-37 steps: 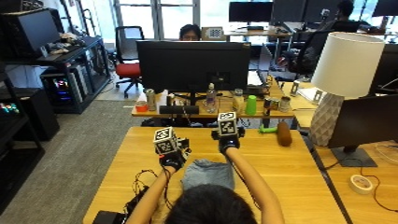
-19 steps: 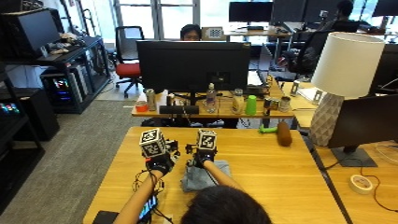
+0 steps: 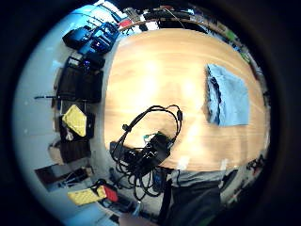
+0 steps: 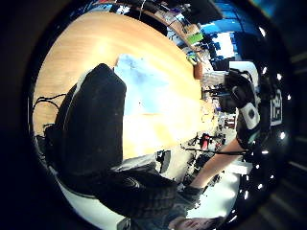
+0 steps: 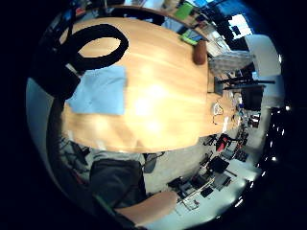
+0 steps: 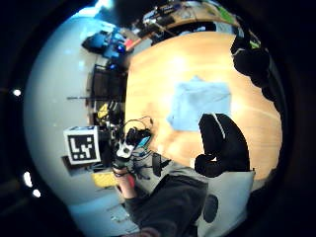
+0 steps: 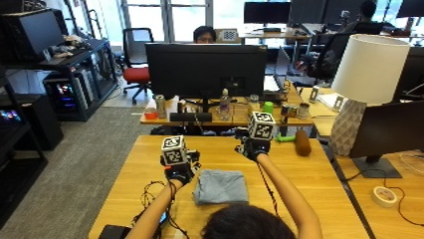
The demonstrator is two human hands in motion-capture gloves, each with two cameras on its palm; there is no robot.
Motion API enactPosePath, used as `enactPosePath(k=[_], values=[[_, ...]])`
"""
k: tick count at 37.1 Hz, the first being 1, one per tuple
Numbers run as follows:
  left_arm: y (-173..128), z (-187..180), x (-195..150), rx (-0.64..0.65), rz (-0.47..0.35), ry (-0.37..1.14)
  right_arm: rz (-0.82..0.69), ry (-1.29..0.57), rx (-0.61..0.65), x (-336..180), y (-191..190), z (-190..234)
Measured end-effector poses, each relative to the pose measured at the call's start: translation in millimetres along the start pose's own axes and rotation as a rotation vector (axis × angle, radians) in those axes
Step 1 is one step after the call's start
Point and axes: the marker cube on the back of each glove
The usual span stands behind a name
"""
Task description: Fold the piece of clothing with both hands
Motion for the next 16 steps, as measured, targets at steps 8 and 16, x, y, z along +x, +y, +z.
enactPosePath(k=[8, 16], values=[[-5.4, 6.3, 18.4, -0.028, 0.022, -0.041, 0.046, -0.111, 0.004, 48.3, 15.7, 0.7], [-23.3, 36.2, 29.5, -0.132, 0.061, -0.074, 0.021, -0.127, 0.028, 42.1, 36.3, 18.5]])
